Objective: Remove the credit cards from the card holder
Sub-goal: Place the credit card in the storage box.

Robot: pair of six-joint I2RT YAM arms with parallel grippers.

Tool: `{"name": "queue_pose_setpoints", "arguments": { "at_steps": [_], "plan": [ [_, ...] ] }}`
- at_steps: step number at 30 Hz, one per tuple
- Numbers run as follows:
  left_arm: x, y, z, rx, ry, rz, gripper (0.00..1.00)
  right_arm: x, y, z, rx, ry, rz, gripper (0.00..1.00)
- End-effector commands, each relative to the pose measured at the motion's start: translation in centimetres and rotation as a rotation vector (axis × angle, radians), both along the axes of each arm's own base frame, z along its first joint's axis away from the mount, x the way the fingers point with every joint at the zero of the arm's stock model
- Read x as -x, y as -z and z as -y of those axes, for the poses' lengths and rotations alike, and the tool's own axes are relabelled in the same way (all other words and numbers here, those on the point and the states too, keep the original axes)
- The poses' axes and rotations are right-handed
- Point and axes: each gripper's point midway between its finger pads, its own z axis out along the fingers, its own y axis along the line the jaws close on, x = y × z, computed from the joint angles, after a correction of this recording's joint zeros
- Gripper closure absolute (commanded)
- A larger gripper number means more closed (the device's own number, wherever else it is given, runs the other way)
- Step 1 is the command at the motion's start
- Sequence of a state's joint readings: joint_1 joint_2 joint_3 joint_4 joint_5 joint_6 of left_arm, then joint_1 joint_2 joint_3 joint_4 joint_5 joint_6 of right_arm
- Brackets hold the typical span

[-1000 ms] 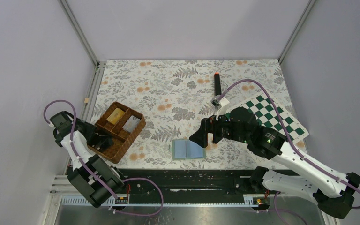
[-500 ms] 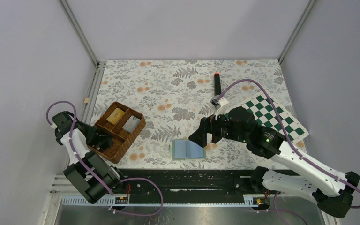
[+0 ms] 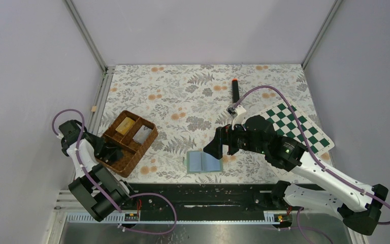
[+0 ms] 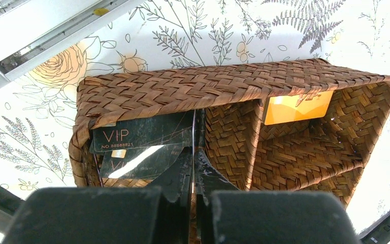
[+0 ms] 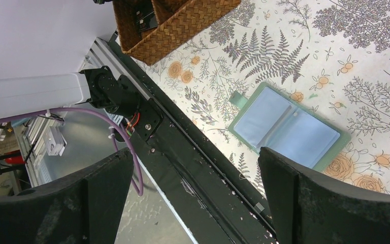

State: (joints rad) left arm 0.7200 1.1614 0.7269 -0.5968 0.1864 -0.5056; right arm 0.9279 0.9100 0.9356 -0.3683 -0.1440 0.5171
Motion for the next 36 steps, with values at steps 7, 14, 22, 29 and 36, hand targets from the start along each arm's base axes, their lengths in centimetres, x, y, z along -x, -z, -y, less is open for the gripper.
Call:
{"name": "queue_pose_setpoints", "arguments": {
  "at_steps": [7,14,22,29,36],
  "plan": [
    [-0.5,-1.9,-1.2,-0.070,-0.003,0.031,0.99,-0.3,-1.2,-0.5,-0.042,-0.005,0.012,0.01],
    [-0.5,-2.3,-1.4,-0.084,-0.010,0.032,0.66,-0.3,-1.0,-0.2,-0.038,0.001,0.020,0.01],
    [-0.7,-2.7,-1.2,-0.089,-0.002,0.051,0.56,-0.3,-1.0,0.0,-0.039,0.003,0.023,0.01],
    [-0.7,-3.6,-1.1,-0.105,-0.002,0.079,0.47,-0.3,-0.8,0.2,-0.038,0.010,0.026,0.00],
    [-1.0,-6.2,-1.2,-0.145,-0.009,0.142,0.33,-0.3,-0.3,0.2,-0.036,0.028,0.002,0.01]
  ]
}}
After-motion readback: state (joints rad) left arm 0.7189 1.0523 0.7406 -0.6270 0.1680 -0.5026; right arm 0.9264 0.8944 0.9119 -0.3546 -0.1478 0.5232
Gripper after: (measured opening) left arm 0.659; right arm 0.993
